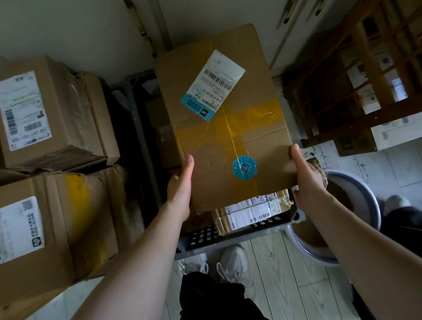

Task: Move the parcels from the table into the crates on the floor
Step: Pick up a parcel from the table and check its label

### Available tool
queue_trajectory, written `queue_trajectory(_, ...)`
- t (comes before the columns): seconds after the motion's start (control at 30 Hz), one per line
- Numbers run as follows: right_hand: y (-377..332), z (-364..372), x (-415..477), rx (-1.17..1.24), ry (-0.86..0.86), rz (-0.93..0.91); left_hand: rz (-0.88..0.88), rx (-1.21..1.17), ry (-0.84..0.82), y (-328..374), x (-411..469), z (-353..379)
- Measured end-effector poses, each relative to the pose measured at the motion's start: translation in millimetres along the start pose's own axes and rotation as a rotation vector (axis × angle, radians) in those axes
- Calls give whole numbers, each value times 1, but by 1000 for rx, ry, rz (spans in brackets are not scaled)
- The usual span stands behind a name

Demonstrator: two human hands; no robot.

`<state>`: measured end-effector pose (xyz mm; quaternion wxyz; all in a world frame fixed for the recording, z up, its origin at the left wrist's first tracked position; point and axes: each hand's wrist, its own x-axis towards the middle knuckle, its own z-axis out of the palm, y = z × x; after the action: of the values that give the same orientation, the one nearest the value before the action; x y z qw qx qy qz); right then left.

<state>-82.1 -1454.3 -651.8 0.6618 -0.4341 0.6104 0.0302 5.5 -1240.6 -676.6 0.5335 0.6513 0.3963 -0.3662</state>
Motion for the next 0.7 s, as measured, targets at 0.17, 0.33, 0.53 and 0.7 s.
queue_trajectory(0.17, 9, -1, -41, -15, 54, 76, 50, 30, 41, 22, -48, -12)
queue_trajectory(0.33, -4, 7, -109, -92, -5, 96, 140, 65, 9, 46, -117, -29)
queue_trajectory(0.53, -58, 16, -202, -317, -128, -109, 320, 283, 40, 80, -215, -74)
queue_trajectory(0.7, -91, 32, -260, -381, -176, -287, 431, 184, 72, 109, -286, -128)
